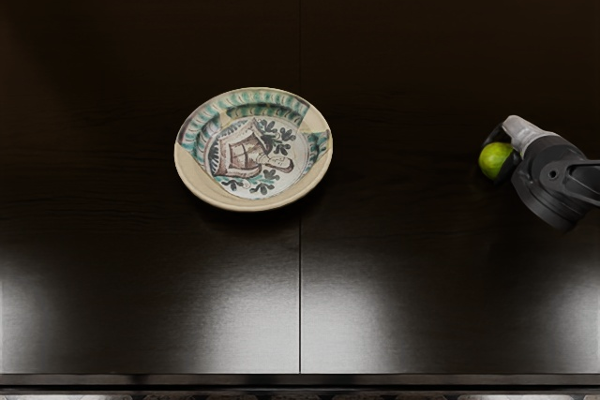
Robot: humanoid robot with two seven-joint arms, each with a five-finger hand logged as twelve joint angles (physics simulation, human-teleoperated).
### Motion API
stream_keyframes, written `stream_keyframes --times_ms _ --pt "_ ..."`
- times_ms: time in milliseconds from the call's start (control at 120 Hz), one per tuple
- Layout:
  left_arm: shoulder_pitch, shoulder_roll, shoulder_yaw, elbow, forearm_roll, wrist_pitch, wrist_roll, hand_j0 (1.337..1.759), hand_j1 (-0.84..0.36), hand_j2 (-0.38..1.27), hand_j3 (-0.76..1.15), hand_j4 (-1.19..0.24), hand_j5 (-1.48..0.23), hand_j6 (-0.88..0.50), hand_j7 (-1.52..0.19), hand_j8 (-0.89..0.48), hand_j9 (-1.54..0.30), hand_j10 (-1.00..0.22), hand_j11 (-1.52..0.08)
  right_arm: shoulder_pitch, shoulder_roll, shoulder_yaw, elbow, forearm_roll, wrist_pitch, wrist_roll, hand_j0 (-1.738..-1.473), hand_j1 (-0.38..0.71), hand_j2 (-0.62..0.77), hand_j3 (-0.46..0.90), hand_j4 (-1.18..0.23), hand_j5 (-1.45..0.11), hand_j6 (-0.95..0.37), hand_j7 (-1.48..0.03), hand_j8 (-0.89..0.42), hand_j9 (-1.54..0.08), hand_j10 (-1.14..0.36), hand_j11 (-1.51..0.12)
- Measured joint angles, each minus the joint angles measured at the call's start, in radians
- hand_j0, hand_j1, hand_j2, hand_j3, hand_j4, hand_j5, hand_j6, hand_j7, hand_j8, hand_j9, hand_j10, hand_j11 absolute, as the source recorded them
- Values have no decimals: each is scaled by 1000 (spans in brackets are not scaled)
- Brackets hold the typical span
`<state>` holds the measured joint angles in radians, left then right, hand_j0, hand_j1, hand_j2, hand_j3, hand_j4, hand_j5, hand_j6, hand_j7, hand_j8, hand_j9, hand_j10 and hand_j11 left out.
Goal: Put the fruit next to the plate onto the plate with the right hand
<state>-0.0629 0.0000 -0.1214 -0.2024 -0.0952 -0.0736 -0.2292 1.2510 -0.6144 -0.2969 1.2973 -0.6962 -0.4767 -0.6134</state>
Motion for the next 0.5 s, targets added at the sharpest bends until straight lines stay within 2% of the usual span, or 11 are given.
stream_keyframes --times_ms 42,200,500 --pt "0 0 0 0 0 0 0 1658 337 2 0 -10 -13 -10 -13 -10 -13 -10 -13 0 0 0 0 1 1 0 -1647 226 74 0 -468 -846 -301 -840 -307 -857 -507 -857" --pt "0 0 0 0 0 0 0 1658 337 2 0 -10 -13 -10 -13 -10 -13 -10 -13 1 -1 0 1 5 2 -1 -1645 192 13 0 -451 -905 -290 -881 -293 -904 -502 -902" --pt "0 0 -2 0 0 0 0 1658 337 2 0 -10 -13 -10 -13 -10 -13 -10 -13 53 -30 -5 48 37 9 -2 -1644 221 62 0 -409 -967 -269 -917 -266 -949 -474 -939"
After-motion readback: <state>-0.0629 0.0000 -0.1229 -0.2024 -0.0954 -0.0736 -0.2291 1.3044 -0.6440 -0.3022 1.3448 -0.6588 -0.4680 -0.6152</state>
